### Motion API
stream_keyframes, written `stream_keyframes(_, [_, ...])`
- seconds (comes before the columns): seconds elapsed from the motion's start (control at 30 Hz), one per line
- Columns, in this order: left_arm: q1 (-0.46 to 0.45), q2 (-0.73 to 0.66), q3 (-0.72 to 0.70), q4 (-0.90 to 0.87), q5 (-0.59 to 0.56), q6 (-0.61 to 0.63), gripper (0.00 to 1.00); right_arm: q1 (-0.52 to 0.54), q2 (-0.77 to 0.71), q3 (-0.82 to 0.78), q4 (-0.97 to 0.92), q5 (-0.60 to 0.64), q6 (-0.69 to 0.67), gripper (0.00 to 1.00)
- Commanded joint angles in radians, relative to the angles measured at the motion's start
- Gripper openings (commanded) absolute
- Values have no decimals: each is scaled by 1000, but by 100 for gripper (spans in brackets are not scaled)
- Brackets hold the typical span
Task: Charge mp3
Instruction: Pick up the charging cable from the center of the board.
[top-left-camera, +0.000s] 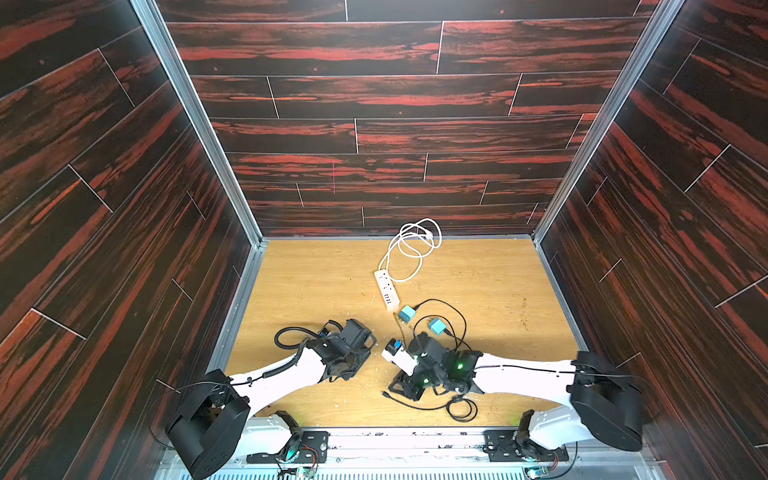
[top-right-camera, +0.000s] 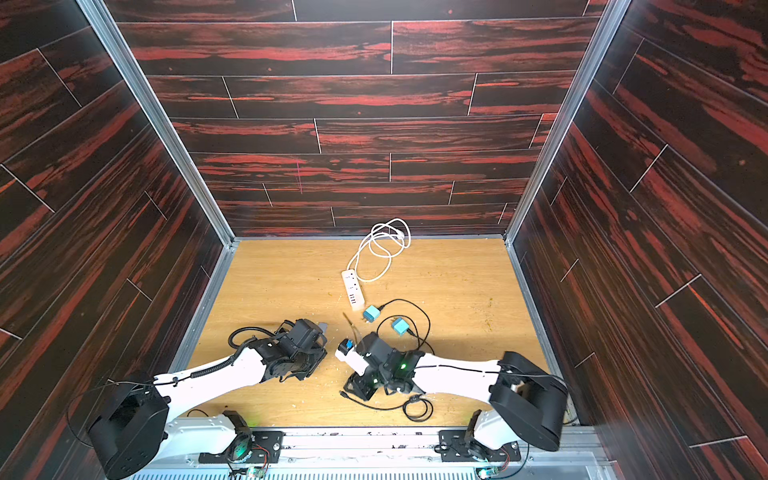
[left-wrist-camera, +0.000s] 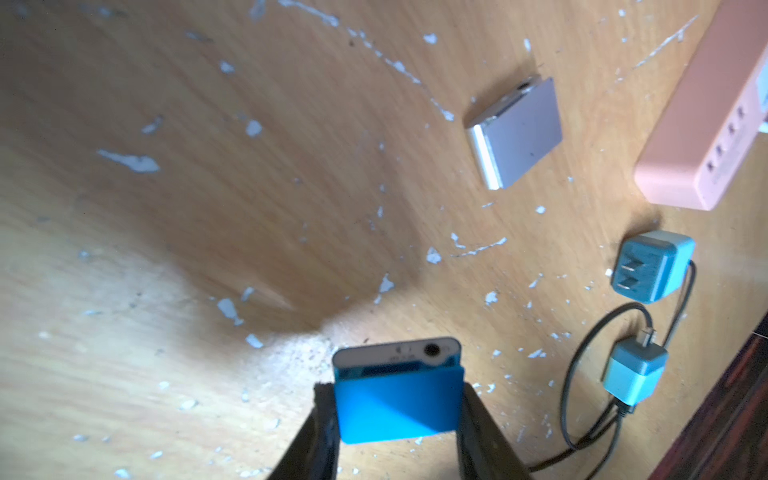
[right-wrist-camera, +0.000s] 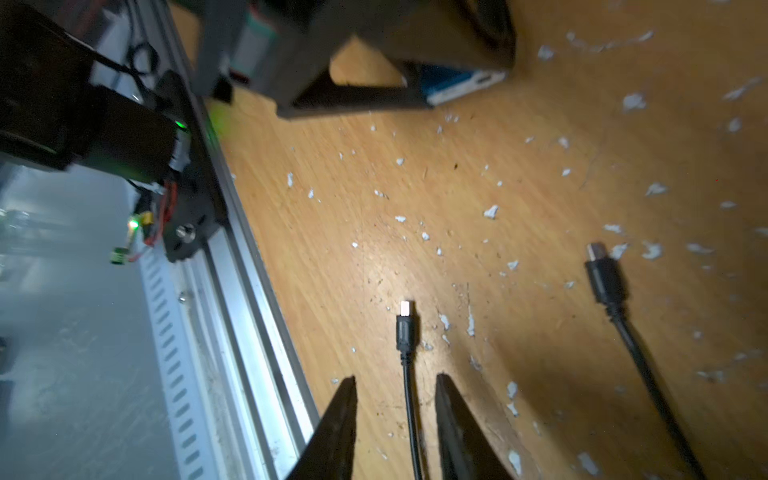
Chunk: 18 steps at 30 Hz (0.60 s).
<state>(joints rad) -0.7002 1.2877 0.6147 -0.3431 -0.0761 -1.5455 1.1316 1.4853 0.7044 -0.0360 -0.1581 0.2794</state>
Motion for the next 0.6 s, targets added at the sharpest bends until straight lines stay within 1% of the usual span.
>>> stream_keyframes(0.0, [5,-5,-9,-40,-24,-7,0,33,40,2,12,58,6,35])
stream_keyframes(0.17, [4,5,2,-44,-22,-5,0,58,91,27,0,96,4,33])
stream_keyframes(0.3, [5,3,3,-48,-25,-5,0,94,151,63,-24,157,5,32])
stream_keyframes(0.43, [5,1,1,-51,-29,-8,0,107,199,91,-49,205,19,31])
stream_keyframes(0.57, [4,1,2,-54,-31,-9,0,116,220,112,-80,265,33,27])
